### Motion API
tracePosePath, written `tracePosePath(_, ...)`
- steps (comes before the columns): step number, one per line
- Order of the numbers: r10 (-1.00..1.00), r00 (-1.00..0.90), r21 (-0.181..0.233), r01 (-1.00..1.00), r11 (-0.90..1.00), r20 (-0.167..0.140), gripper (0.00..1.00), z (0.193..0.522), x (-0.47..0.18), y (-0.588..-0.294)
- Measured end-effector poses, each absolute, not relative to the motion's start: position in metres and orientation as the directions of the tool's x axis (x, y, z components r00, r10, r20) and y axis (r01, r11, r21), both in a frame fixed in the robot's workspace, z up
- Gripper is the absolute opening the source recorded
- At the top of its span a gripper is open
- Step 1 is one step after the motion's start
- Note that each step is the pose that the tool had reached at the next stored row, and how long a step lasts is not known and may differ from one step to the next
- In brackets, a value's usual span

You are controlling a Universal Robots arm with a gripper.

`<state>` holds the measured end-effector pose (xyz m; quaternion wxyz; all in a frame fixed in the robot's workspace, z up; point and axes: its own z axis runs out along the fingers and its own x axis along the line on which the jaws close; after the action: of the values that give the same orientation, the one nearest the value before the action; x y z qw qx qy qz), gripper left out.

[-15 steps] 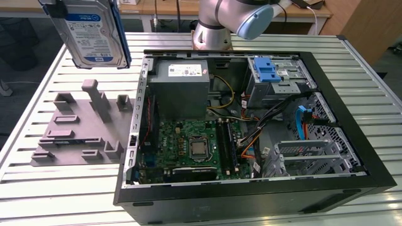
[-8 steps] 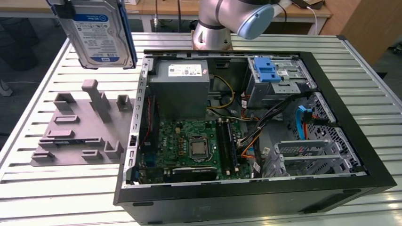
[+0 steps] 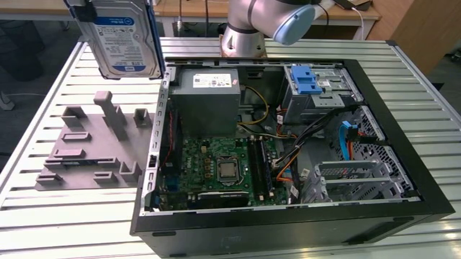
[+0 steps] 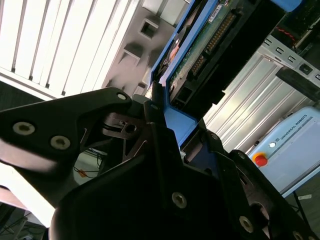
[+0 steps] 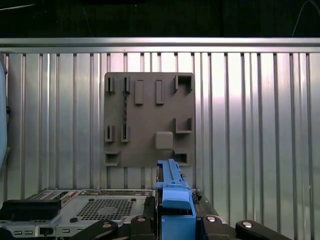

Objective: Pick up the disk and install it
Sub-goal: 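Pick up the disk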

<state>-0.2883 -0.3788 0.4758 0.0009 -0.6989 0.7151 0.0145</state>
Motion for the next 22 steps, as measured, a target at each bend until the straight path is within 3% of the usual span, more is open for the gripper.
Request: tracePosePath(22,-1.000,-0.007,0.019,-1.000,0.007,-0.022,0.36,0.4813,-0.2852,-0.3848)
